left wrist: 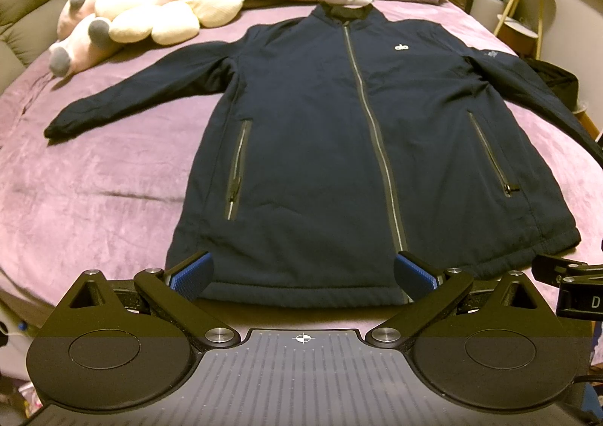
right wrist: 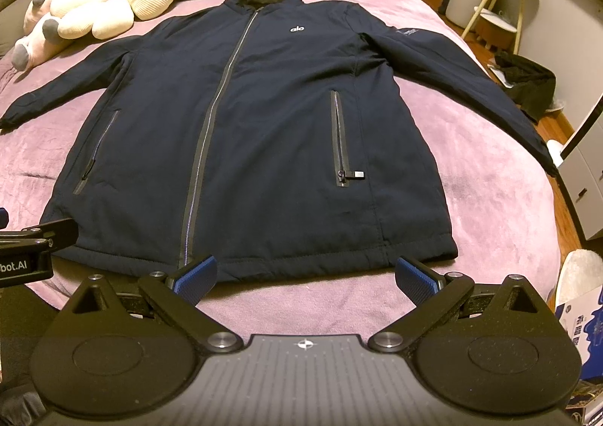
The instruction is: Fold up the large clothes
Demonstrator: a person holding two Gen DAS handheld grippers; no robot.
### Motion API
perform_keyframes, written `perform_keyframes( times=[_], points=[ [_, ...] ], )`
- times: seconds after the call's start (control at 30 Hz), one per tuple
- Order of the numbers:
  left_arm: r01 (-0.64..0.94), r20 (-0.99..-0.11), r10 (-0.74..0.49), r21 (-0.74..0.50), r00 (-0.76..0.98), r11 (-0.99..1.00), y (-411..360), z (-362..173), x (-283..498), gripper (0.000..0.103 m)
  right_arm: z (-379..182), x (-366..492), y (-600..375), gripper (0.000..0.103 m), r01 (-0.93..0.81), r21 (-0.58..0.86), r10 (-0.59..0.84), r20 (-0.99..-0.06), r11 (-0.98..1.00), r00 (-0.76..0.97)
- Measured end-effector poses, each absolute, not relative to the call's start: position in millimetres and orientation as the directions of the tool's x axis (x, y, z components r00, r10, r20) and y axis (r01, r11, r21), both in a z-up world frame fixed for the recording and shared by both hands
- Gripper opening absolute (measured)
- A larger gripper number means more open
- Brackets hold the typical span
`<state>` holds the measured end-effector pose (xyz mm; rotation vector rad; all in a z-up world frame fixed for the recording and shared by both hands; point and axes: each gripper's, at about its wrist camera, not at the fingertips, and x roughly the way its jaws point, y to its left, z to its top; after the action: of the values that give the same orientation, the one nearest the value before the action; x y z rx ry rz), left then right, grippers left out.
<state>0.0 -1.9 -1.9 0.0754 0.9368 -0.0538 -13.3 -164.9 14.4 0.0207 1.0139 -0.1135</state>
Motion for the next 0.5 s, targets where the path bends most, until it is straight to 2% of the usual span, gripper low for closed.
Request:
perform_keyframes(
  times=[0.5],
  points=[
    [0.079,-0.807,-0.014,0.041,0.591,0.996,-1.5,-1.8,0.2,0.103,10.9,-15.1,-166.0,0.101,0.106,-0.036,-0.086,-0.851,0.994,0.518]
  ],
)
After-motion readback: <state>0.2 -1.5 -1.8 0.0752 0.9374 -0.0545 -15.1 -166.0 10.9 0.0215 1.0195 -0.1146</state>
